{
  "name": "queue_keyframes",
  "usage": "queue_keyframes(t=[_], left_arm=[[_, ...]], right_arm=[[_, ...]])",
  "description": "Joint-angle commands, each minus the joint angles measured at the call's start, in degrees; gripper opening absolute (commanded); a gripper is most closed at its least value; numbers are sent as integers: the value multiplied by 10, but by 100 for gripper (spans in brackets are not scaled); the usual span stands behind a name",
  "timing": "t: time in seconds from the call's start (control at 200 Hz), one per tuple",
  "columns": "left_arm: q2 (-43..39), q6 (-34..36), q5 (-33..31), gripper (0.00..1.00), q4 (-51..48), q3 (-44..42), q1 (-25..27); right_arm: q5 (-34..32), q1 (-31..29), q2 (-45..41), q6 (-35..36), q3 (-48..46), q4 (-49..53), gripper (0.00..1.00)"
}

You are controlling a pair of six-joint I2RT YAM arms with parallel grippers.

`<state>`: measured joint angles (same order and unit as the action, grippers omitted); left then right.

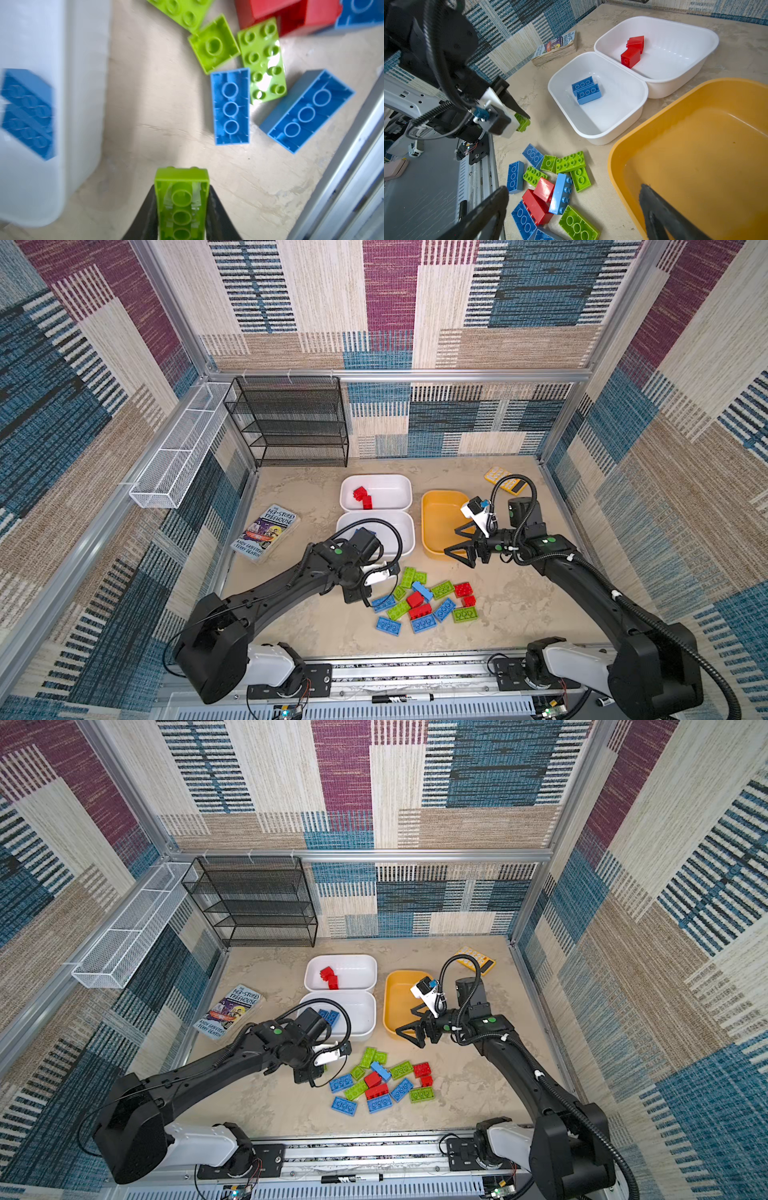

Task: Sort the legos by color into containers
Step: 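Carry the lime-green brick into the yellow tray and release it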

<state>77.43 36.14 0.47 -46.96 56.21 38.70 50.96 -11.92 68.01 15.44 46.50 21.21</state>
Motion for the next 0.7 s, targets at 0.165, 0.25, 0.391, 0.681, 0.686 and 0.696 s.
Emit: queue_keyframes(t=[0.165,0.25,0.391,0.681,0.686,0.696], left_arm=[[81,-93,49,30,17,170,-76],[143,-145,57,30,40,234,-80],[247,-250,93,30,73,349,-80],[425,-419,123,30,115,548,-57],[428,-419,123,30,115,552,-56],[433,-423,123,30,116,558,-55]], right_arm=[[-35,0,0,-11,5,-30,99],[-58,0,-2,-16,7,-33,99],[-80,0,-5,-18,8,-35,99],[-151,5,-7,-37,4,-52,99],[-152,5,-6,-37,4,-52,99],[-153,5,-7,-37,4,-52,99]])
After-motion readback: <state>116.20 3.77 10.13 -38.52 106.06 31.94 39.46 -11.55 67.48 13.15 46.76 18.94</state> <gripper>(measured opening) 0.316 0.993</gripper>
